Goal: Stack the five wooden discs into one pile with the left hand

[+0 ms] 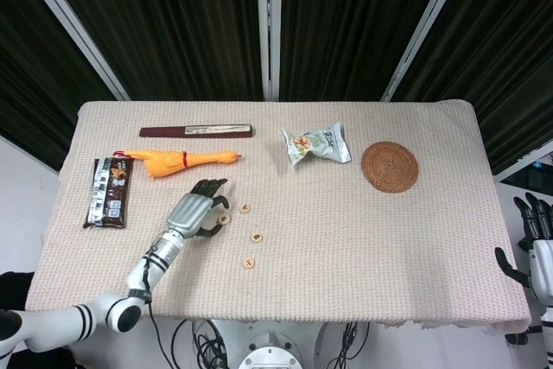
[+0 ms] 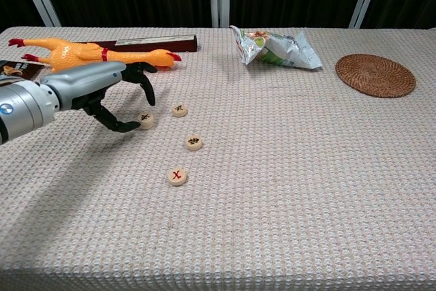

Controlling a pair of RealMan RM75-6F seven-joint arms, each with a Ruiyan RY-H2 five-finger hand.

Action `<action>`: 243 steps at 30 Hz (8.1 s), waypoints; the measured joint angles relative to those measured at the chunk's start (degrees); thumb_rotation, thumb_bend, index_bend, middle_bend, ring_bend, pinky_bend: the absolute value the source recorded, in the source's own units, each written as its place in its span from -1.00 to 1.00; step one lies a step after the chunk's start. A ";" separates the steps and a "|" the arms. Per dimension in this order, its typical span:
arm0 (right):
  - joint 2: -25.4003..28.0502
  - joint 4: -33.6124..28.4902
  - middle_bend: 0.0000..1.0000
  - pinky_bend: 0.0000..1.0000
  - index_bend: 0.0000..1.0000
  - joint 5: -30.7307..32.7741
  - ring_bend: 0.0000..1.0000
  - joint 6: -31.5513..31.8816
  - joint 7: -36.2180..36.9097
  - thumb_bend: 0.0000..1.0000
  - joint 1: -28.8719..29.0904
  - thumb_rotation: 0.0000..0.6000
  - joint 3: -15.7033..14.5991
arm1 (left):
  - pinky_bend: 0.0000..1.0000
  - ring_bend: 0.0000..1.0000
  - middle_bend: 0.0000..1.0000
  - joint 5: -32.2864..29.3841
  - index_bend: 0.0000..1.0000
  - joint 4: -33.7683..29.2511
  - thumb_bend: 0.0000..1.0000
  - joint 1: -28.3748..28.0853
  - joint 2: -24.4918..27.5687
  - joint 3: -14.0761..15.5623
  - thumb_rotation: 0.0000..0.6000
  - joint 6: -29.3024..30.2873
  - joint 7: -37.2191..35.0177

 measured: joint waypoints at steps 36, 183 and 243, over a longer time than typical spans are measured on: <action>-0.21 1.19 -1.00 -1.00 -1.00 -6.71 -1.00 6.45 2.99 -0.44 -2.01 1.00 -1.20 | -1.00 -1.00 -0.95 9.86 -0.20 3.21 -0.43 -3.91 -7.28 2.53 1.00 0.08 -3.29; 1.05 1.18 -1.00 -1.00 -1.00 -3.83 -1.00 4.02 4.48 -0.44 -1.67 1.00 -0.62 | -1.00 -1.00 -0.91 -20.24 -0.24 1.83 -0.45 -9.58 -8.33 -5.85 1.00 -2.11 20.95; 0.88 1.23 -1.00 -1.00 -1.00 -4.09 -1.00 3.37 3.63 -0.44 -1.39 1.00 -0.85 | -1.00 -1.00 -0.82 -23.71 0.00 -5.88 -0.38 -9.59 -5.84 -5.84 1.00 2.52 21.69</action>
